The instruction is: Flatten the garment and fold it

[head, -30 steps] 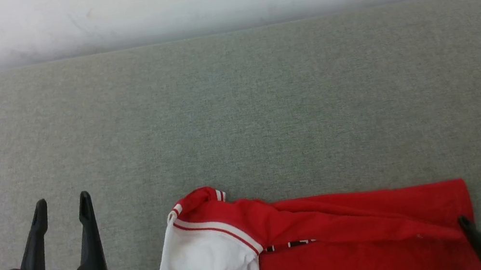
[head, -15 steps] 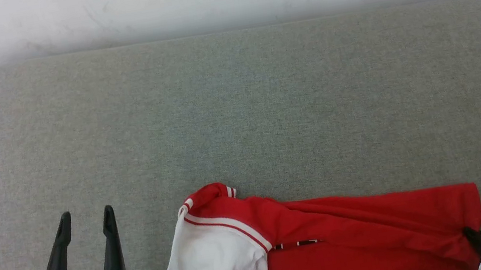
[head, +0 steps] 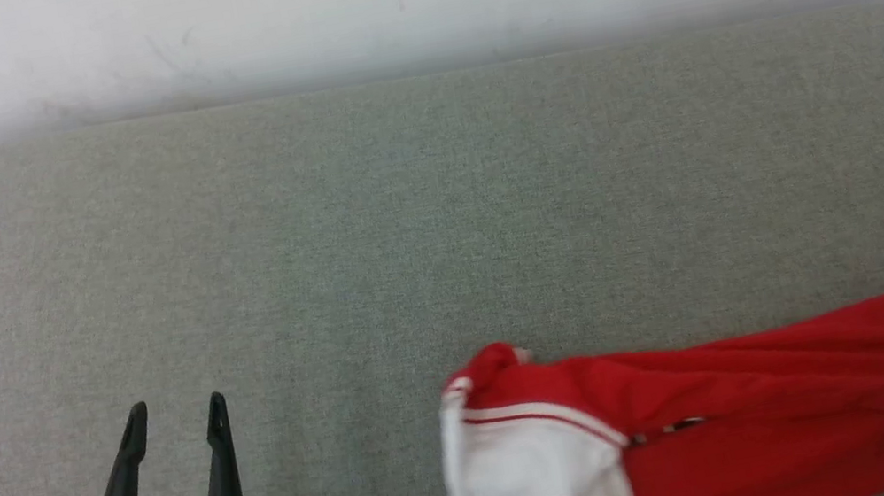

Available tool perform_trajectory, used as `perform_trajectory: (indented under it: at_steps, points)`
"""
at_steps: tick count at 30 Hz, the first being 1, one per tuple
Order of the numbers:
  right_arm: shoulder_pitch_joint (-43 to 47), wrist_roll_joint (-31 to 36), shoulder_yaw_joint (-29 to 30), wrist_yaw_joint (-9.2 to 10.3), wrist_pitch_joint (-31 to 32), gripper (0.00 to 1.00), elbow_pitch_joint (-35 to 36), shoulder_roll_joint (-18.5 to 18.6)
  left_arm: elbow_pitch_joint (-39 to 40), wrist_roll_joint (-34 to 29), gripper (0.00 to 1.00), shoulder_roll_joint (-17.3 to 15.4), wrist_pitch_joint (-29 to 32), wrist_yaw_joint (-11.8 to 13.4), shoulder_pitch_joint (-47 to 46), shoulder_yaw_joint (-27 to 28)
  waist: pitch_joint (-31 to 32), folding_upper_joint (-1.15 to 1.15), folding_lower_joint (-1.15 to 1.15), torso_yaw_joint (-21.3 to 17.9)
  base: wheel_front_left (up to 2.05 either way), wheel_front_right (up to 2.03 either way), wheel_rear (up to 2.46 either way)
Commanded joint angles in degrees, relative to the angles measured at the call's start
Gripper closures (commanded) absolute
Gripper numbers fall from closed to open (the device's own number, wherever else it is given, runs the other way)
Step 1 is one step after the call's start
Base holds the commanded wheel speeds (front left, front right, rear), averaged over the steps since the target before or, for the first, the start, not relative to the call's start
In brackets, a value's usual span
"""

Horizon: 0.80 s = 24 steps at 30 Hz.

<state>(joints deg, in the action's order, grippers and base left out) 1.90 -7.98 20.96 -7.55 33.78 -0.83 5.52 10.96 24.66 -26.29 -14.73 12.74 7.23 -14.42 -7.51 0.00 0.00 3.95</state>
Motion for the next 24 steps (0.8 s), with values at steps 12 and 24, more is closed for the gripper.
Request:
perform_trajectory:
  at_steps: [12, 24]
  points:
    - [3.5, -3.07, -1.23, 0.06, 3.57, 1.0, 5.9, 0.42, -1.66, 0.39, 0.0, 0.46, -0.17, 0.74, 1.77, -0.44, 2.21, 0.0, 0.0, -0.28, 0.0, 0.0, 0.0]
    - [6.27, -15.23, -22.83, 0.06, 9.0, 1.0, 17.58, -2.1, -1.33, 0.96, 0.0, 0.67, 0.13, 1.15, 1.82, -0.73, 2.48, 0.0, 0.0, -0.59, 0.0, 0.0, 0.0]
